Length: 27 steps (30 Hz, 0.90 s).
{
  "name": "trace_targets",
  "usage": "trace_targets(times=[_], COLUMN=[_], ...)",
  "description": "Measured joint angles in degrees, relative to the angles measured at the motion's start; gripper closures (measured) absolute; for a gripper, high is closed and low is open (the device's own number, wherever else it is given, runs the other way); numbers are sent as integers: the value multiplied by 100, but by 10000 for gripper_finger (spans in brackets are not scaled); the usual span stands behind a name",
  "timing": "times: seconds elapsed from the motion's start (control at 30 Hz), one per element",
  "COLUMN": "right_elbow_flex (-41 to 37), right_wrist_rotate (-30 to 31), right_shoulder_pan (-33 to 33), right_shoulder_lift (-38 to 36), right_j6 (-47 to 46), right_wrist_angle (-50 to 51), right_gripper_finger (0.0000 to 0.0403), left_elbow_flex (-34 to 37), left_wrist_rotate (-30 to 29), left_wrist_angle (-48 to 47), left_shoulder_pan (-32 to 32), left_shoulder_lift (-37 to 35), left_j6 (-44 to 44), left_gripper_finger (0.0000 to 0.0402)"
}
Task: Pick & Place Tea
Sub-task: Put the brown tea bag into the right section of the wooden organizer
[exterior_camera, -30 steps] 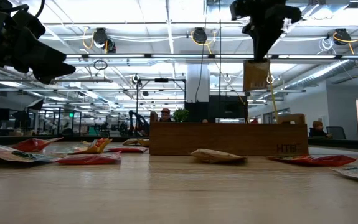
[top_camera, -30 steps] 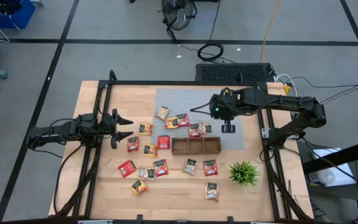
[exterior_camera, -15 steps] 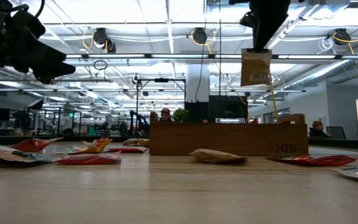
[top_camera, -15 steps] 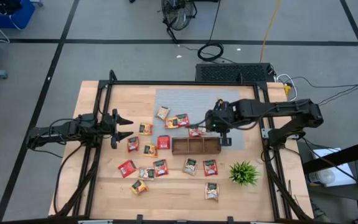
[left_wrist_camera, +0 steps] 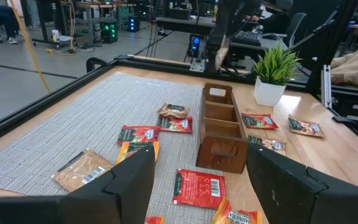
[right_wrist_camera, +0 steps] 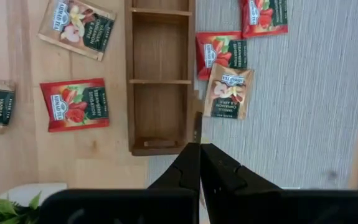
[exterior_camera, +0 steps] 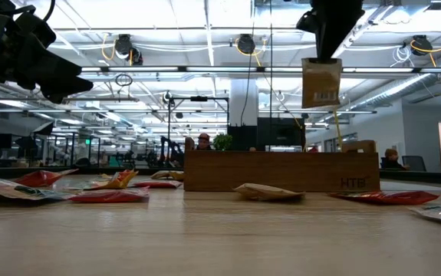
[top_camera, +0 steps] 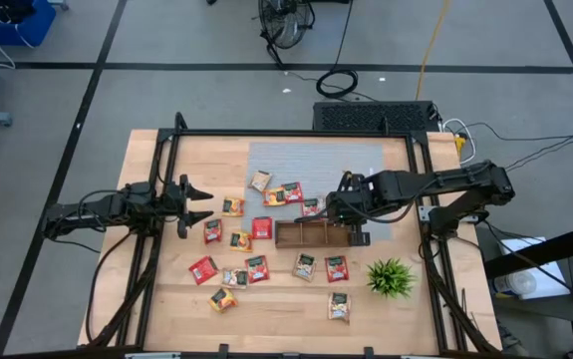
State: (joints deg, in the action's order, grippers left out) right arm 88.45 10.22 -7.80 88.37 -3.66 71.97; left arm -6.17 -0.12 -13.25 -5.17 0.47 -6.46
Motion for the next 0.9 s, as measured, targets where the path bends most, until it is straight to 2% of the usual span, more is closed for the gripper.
trace_targets(times=[0.63,0.9], right_elbow_flex=[-1219,-1489], right_wrist_rotate=[-436,-445], right_shoulder_pan=[-58,-56], right_shoulder_lift=[46,44], right_j6=[-128,-48], right_wrist_angle=[-1062,-1481], right_gripper_finger=[403,403], left_elbow_flex=[0,0], left_wrist_rotate=[0,0], left_wrist_angle=[1,1], left_shoulder_pan=[2,0], left_shoulder_lift=[2,0], left_j6=[2,0], left_gripper_finger=[149,149])
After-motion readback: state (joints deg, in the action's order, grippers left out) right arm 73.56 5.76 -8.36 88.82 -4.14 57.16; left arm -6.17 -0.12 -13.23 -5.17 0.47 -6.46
